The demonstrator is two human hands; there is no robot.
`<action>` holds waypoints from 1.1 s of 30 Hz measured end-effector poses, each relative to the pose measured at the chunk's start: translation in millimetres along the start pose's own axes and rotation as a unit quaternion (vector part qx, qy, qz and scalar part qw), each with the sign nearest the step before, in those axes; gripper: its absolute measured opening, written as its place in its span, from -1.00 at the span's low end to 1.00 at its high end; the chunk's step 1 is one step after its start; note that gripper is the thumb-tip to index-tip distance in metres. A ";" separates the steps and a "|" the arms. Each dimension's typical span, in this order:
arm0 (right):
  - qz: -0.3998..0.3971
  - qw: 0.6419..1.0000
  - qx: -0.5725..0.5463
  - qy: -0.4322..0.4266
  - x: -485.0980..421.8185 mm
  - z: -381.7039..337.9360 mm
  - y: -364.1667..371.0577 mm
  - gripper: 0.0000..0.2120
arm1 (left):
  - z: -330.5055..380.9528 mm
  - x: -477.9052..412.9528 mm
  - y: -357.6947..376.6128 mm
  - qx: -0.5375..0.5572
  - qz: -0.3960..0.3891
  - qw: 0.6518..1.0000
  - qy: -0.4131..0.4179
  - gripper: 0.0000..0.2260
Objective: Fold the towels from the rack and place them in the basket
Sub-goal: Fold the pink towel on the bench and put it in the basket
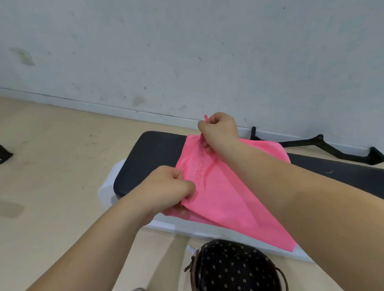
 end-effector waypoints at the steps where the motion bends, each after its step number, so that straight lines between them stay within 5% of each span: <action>1: -0.015 1.000 0.010 -0.006 1.5 -1.9 7.6 -0.87 | -2.3 0.4 -3.1 -0.013 -0.008 1.000 -0.004 -0.78; 4: -0.091 0.994 0.062 0.005 3.7 6.6 32.1 -0.80 | -13.6 3.2 -10.0 -0.070 -0.043 0.996 -0.025 -0.85; 9: 0.051 0.967 0.214 -0.126 0.4 7.5 -18.5 -0.85 | -12.5 -3.6 -35.0 -0.194 0.038 0.980 -0.007 -0.63; 12: 0.125 0.935 0.315 -0.105 -1.5 29.9 -73.7 -0.71 | -2.2 -14.4 -42.8 -0.296 0.119 0.947 0.037 -0.64; 15: 0.152 0.902 0.403 -0.018 -13.8 63.7 -130.5 -0.59 | -5.4 -24.1 -28.1 -0.311 0.091 0.946 0.024 -0.65; 18: 0.099 0.921 0.373 0.062 -24.9 91.9 -160.6 -0.50 | -8.4 -29.4 -20.2 -0.283 0.076 0.956 0.005 -0.73; 23: 0.108 0.945 0.308 0.013 -25.8 78.5 -168.0 -0.48 | 1.5 -37.3 -8.9 -0.311 0.080 0.946 0.032 -0.82; 27: 0.093 0.952 0.279 0.079 -32.3 91.4 -166.6 -0.71 | 14.7 -39.6 -5.6 -0.321 0.111 0.939 0.061 -0.83; 33: 0.090 0.956 0.239 0.146 -28.6 112.8 -213.5 -0.80 | 27.7 -49.9 26.4 -0.248 0.094 0.960 0.092 -0.85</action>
Point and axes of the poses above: each hand's wrist, its own x-axis away from the middle knuckle, its own y-axis out of the palm, z = x × y, the point moved 9 cm from there along -x, towards the middle knuckle, and after that the axes turned 14 degrees about y, right-handed, at the moved point
